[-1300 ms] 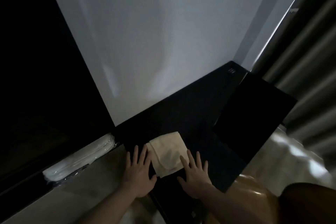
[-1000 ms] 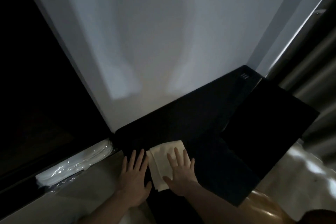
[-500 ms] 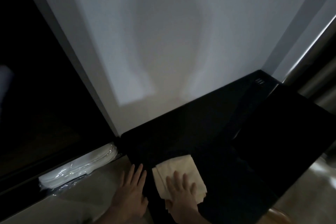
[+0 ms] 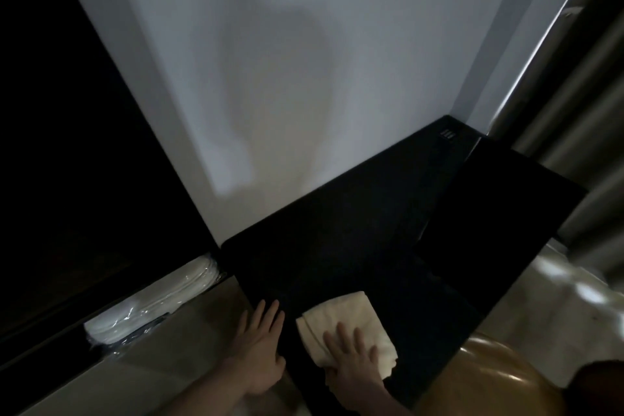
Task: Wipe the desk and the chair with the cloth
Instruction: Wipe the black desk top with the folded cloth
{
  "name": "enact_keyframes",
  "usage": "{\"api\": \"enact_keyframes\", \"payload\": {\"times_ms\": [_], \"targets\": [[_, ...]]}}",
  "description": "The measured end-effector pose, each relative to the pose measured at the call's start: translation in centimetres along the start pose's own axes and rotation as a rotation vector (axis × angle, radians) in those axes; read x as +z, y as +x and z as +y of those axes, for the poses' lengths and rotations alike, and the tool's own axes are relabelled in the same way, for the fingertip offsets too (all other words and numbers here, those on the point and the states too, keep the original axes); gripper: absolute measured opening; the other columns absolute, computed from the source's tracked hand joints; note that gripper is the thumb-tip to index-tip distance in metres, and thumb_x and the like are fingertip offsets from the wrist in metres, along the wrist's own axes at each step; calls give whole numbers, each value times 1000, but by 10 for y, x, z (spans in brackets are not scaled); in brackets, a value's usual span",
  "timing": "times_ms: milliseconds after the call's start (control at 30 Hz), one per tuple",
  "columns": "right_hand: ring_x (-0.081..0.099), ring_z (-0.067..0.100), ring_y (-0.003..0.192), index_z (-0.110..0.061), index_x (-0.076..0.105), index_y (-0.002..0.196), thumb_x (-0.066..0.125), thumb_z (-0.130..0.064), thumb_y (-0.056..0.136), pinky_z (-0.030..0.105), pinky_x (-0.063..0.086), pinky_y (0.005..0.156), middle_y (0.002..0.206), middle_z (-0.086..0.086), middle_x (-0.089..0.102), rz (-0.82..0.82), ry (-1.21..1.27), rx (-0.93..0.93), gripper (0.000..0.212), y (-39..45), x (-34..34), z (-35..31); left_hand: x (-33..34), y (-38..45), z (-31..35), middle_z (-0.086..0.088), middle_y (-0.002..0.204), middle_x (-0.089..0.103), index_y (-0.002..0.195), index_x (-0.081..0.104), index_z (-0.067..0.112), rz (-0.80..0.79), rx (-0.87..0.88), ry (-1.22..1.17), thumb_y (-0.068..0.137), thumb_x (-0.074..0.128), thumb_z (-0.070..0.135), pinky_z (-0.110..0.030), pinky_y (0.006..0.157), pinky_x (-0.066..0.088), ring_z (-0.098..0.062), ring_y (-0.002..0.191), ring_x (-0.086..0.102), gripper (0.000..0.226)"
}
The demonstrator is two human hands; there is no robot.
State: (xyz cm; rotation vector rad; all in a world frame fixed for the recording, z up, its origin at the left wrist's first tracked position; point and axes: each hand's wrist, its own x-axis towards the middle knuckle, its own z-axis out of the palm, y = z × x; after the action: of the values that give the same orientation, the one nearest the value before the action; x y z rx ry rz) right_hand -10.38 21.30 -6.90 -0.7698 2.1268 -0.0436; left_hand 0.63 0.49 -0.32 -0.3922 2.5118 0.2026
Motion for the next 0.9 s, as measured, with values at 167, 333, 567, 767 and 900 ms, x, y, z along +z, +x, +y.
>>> {"api": "enact_keyframes", "payload": {"times_ms": [167,333,567,767,900], "targets": [[-20,35,161,-43,-2,168,36,-55,109,66,-1,125,175,-6,-21,16,93,28,71,-13,8,9,-2,7,1,-2,174,-17,168,-1,18,-28,45,22,101,42,48,-52,130,-4,-28,160,-17,85],[-20,36,160,-42,-2,167,35,-56,108,68,-1,125,175,-5,-22,57,102,47,71,-18,25,19,-3,8,8,-4,174,-17,168,0,16,-27,47,47,100,44,46,-52,129,-2,-29,160,-16,87],[-5,33,163,-39,19,167,36,-50,110,60,9,127,178,-7,-3,96,87,-22,60,-35,12,36,-6,3,15,-3,174,-18,168,-1,16,-25,51,15,101,47,45,-51,130,1,-28,160,-15,87],[-11,30,163,-37,22,166,40,-41,108,55,0,130,177,-6,-6,155,47,-26,61,-56,33,53,-8,1,22,-4,174,-18,168,-1,14,-32,74,58,102,49,45,-51,130,3,-30,161,-13,89],[-12,32,162,-33,32,163,39,-44,107,55,0,130,178,-2,-4,195,87,15,58,-68,46,44,-6,1,34,-6,174,-17,168,1,13,-62,109,82,101,53,45,-53,130,5,-31,161,-13,90]]}}
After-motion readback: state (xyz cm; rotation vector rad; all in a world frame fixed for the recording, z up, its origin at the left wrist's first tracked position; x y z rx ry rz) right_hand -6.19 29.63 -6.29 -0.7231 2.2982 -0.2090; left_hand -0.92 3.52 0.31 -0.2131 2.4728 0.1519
